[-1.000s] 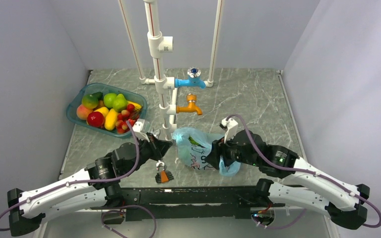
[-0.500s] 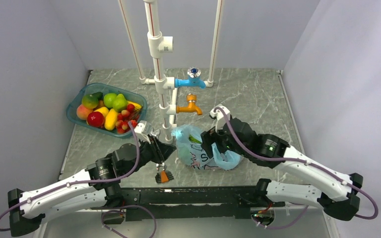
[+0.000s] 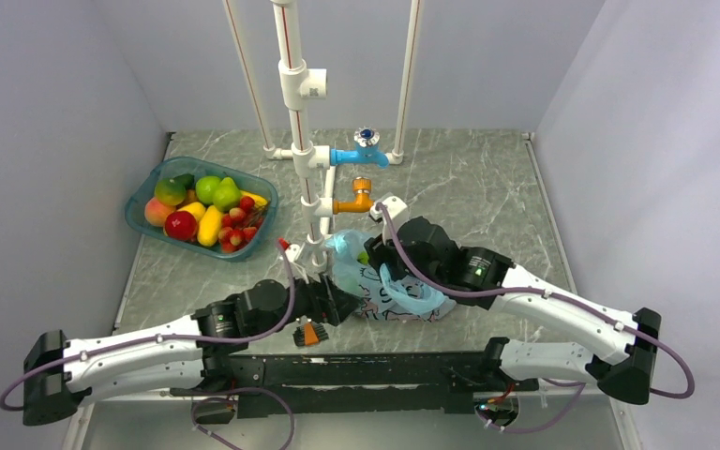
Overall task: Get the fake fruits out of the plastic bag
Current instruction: Adjust the plastic bag at the center of the board.
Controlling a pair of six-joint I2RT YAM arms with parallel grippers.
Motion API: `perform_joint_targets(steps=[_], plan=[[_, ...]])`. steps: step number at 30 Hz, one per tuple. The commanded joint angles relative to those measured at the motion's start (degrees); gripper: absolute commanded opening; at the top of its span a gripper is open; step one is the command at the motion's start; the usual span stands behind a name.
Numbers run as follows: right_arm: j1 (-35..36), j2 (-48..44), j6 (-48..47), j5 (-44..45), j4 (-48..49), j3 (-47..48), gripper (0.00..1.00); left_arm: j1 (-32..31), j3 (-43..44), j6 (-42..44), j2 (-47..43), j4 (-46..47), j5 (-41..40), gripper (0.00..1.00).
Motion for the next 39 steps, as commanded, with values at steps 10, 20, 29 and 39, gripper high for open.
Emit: perform_joint_targets(steps=[10, 20, 29, 39], plan=[[-0.2, -2.9, -0.1, -6.0, 3.4, -1.3, 0.00, -2.9, 7.4, -7.0, 12.7, 9.8, -9.7, 0.99], [-0.1, -8.7, 4.6, -12.9, 2.9, -2.4, 0.00, -3.9, 12.6, -15.1, 17.1, 3.1, -22.1, 0.99], [0.0, -14.4, 5.0, -1.7, -2.2, -0.5, 0.00, -3.2, 11.4, -15.8, 14.7, -8.2, -28.8, 0.54], [0.0, -14.3, 10.3, -9.0, -17.9, 2.3, 0.47, 3.4, 2.0, 0.3, 3.1, 3.8, -14.2, 0.00]])
